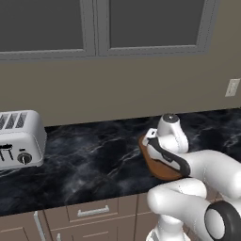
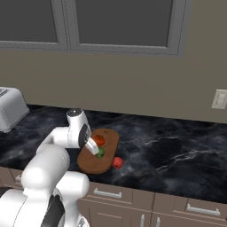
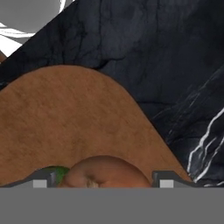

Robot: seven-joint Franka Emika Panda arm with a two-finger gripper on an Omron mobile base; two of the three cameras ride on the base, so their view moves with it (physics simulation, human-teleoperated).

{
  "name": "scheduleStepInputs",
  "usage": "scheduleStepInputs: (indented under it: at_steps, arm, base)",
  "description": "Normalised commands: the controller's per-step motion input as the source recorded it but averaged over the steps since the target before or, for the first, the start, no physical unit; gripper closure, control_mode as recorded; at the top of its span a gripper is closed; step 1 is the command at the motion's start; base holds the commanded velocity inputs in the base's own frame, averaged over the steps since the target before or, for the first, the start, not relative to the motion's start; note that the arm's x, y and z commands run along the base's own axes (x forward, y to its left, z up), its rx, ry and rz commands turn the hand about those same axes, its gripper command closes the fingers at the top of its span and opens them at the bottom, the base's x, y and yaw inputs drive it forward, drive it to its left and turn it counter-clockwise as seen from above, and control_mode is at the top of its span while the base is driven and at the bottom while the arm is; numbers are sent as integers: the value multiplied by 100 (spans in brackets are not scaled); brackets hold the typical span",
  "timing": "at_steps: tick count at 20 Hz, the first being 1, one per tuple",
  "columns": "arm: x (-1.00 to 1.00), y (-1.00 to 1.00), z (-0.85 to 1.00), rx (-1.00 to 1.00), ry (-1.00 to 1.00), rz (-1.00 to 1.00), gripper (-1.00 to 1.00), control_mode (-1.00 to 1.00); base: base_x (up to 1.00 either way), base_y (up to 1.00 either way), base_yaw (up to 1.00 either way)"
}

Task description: Place the avocado, onion, tomato, and bell pepper on the cutting board.

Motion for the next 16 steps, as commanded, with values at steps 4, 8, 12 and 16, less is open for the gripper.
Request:
scheduleStepInputs:
  at_steps: [4,8,12,16]
  arm:
    - [-4,1,-6,-8,-3,0,-100,-100]
    - [-18,0,-2,-5,-7,0,-100,-100]
    - [-19,0,-1,-3,-6,1,-100,-100]
    - [-25,0,0,0,-8,2,-100,-100]
  base:
    - [0,0,0]
    - [0,0,0]
    - [0,0,0]
    - [0,0,0]
